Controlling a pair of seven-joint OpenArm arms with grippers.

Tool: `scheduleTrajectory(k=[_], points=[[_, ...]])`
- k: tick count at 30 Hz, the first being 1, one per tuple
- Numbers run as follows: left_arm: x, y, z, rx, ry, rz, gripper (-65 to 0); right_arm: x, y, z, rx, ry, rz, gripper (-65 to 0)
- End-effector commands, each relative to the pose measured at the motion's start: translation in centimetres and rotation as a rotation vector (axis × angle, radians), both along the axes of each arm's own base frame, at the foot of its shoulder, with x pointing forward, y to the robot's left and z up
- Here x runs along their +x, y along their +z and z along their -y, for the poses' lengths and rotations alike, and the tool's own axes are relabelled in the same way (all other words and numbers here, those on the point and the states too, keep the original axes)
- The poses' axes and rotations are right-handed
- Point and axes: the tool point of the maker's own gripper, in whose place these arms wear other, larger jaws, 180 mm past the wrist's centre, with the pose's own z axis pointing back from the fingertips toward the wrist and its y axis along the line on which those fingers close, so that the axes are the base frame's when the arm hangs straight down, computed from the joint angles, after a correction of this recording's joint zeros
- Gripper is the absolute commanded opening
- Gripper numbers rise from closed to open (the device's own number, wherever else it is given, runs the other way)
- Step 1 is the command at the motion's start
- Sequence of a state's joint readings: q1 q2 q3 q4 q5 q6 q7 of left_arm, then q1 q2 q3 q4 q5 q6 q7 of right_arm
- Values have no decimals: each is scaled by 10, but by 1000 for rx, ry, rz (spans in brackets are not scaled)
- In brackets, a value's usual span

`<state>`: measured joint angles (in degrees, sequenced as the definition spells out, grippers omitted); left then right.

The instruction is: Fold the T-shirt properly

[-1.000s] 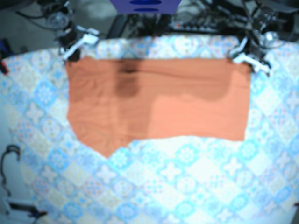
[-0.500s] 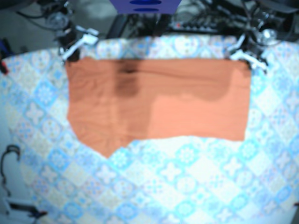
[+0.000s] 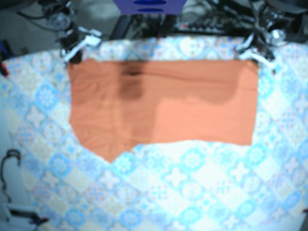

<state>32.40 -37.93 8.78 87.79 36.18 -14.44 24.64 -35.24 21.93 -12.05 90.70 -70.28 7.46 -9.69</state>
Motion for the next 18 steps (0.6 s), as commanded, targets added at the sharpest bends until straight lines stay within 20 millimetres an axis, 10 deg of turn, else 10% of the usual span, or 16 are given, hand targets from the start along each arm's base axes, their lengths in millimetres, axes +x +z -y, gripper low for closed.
scheduleTrajectory(k=[1, 18], points=[[5, 6, -6, 27, -12, 18, -650, 5, 7, 2, -7, 10, 31, -650], [-7, 5, -2, 15, -20, -4, -650, -5, 6, 7, -13, 5, 12, -650]])
